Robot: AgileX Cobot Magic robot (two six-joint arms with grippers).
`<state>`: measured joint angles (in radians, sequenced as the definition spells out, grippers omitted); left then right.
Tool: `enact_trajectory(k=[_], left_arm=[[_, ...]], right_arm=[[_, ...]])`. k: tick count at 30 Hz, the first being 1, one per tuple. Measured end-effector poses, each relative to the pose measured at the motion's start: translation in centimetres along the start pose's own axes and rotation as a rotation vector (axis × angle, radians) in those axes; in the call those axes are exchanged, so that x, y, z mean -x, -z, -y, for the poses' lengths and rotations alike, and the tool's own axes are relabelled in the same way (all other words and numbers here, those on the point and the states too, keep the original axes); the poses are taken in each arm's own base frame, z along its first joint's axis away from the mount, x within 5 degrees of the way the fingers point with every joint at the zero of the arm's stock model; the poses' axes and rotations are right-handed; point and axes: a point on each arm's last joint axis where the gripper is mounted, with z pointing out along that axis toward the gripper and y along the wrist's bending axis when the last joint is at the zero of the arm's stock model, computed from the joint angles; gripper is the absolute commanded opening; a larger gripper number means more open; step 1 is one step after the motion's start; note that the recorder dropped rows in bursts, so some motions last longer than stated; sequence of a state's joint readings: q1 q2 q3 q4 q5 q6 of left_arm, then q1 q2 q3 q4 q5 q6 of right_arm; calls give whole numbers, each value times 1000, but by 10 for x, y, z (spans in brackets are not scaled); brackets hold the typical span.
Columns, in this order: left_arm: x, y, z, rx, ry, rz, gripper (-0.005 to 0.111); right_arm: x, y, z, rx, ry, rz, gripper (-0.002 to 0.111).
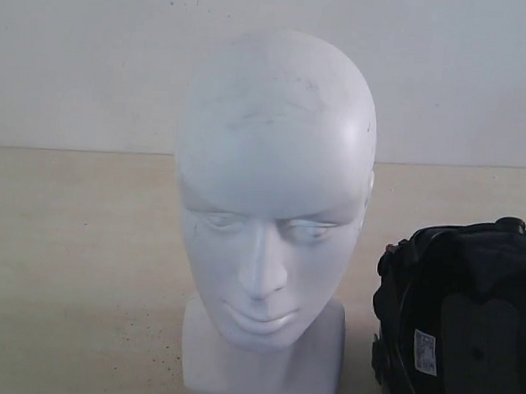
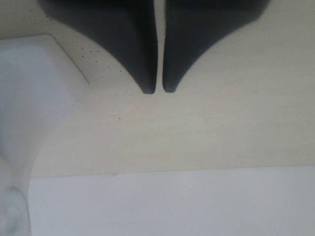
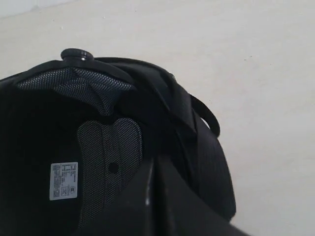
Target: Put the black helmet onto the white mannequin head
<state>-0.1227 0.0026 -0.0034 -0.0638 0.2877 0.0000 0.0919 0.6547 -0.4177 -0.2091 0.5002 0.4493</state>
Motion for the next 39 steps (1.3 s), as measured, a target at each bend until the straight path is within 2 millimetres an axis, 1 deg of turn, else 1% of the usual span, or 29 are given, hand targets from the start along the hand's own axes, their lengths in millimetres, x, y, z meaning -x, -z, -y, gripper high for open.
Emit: enact_trajectory(k=[7,12,25,31,34,36,38,39], left_arm=[[0,0,0,0,0,0,4],[0,0,0,0,0,0,4],[0,0,0,0,0,0,4],[0,0,0,0,0,0,4],[0,0,0,0,0,0,4],[0,0,0,0,0,0,4],[0,0,0,0,0,0,4],[0,0,0,0,0,0,4]], right_arm=[[30,-25,-11,-18,24,-87,0],[45,-46,-17,-33,32,-143,0],[62,-77,-23,-67,70,-213,0],[75,-87,-28,-58,107,-202,0],[81,-88,-30,-57,128,-202,0],[84,-84,-29,-76,130,-235,0],[81,-77,-26,-107,128,-294,0],[79,-70,-24,-123,122,-326,0]])
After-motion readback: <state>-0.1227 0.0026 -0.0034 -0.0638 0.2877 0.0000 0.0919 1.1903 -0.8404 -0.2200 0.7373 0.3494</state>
